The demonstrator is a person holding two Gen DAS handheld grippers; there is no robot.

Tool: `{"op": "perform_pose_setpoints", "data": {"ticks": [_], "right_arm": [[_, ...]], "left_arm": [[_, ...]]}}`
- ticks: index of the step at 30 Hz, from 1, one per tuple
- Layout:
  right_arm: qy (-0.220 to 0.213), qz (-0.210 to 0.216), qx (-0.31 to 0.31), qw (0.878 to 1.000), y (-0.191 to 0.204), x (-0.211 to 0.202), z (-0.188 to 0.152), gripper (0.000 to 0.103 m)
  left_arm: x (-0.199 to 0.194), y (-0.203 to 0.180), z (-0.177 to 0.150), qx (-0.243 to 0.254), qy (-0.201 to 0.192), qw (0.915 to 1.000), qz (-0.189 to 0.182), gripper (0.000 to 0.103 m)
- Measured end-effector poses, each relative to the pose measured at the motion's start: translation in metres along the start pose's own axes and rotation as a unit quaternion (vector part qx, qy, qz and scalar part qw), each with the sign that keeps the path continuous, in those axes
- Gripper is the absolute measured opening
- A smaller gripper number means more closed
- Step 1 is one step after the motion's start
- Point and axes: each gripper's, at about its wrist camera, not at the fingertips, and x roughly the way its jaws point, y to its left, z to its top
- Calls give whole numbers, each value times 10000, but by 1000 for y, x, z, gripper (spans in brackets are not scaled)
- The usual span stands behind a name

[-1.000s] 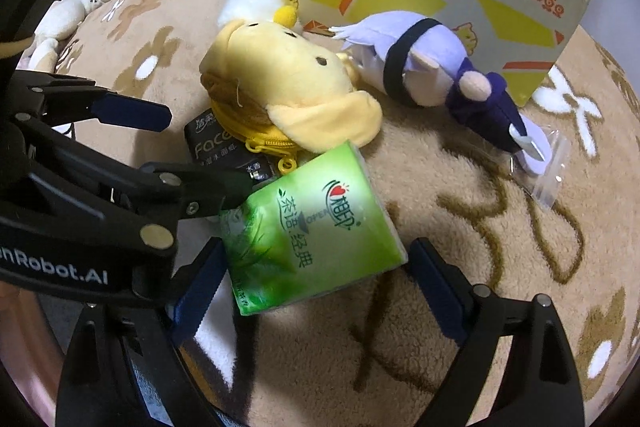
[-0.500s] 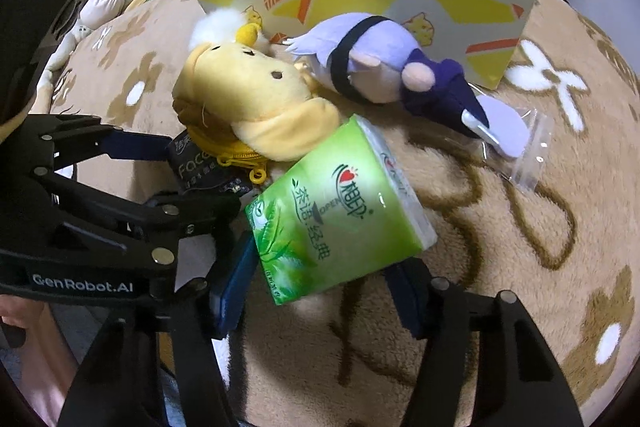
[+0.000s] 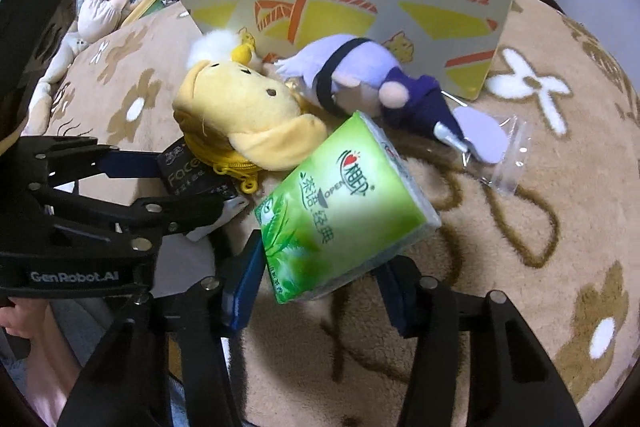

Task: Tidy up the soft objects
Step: 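Grasp the black Face tissue pack with the left tool while the right grasps the green pack, then lift both tissue packs and carry them over the box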

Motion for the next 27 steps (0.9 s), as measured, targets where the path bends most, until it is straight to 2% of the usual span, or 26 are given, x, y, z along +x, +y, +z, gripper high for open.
{"op": "perform_pose_setpoints", "data": {"ticks": [12,17,21,27], "right_arm": [[-337,162,349,9987,-17,-22,-3,49],[-672,222,366,9968,-19,-38,-4,48],[-952,229,396,9944,-17,-51,-1,48],[-1667,84,324,9854,-12,-78,5,48]], "left_arm": [[-47,1,-13,-126,-624,9977,219,63],[-77,9,-21,-174,-1021,9939,366,63],[-97,2,-23,-169,-1519,9874,414,63],[-122,-9,-25,-53,-2326,9707,608,63]]}}
